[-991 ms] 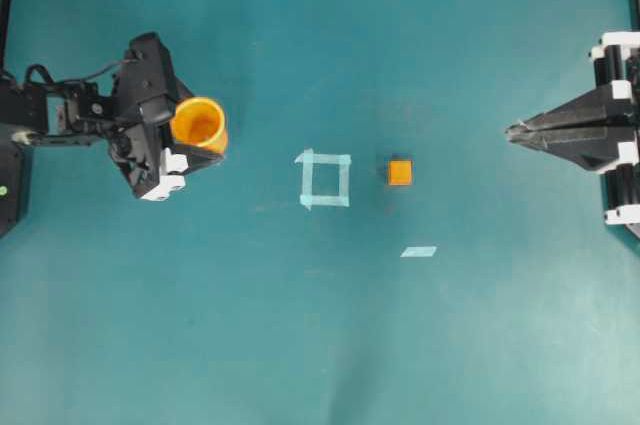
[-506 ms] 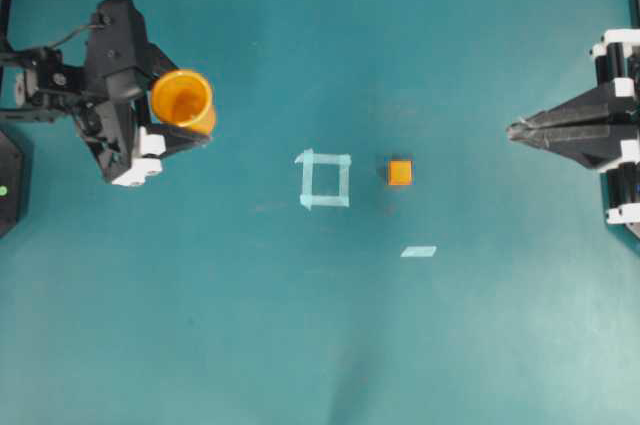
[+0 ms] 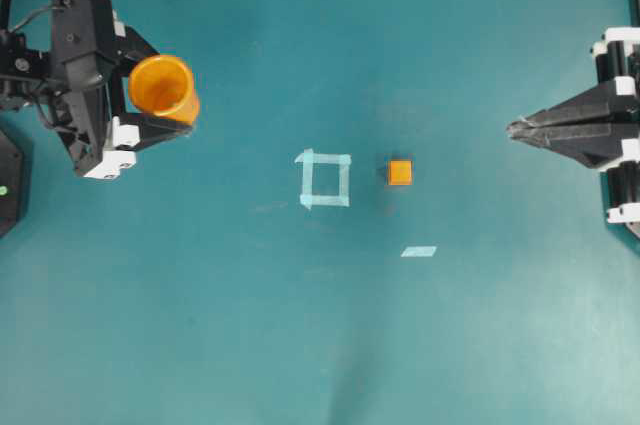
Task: Lift the orange cup with left arm.
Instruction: 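Raise the orange cup upward with the left gripper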
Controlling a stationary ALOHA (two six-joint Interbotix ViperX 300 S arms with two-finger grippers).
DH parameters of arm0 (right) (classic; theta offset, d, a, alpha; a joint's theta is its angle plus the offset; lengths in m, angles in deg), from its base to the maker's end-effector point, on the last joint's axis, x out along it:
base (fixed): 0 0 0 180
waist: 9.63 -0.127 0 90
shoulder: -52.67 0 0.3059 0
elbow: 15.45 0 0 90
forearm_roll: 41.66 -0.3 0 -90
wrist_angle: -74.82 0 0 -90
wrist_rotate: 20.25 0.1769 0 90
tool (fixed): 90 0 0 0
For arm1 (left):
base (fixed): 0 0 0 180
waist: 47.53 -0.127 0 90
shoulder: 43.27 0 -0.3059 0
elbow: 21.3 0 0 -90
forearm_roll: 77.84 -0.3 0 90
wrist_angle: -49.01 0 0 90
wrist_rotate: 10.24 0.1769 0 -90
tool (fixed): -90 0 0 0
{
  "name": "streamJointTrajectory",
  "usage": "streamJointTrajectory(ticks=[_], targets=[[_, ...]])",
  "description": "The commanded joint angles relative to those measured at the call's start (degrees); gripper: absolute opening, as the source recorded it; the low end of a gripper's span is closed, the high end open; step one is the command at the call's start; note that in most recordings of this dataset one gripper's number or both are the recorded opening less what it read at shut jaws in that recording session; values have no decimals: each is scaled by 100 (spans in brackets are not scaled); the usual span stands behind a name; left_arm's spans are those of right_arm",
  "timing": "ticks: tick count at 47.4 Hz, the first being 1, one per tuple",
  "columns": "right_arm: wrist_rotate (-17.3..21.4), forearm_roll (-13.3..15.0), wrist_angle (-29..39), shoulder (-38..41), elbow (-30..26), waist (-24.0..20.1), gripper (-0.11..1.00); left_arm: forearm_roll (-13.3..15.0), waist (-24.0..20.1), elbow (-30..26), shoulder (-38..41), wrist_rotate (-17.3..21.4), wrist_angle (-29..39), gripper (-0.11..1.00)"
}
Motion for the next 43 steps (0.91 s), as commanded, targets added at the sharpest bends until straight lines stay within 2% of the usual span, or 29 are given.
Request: streamJointTrajectory(ticks=[1,43], targets=[[9,9,-18,0,-185,0,0,-18,-18,-176,-88,0,70,64],[0,9,-9,-9,-193,-9,0,-18,-18,-229,-123,-26,211,64]])
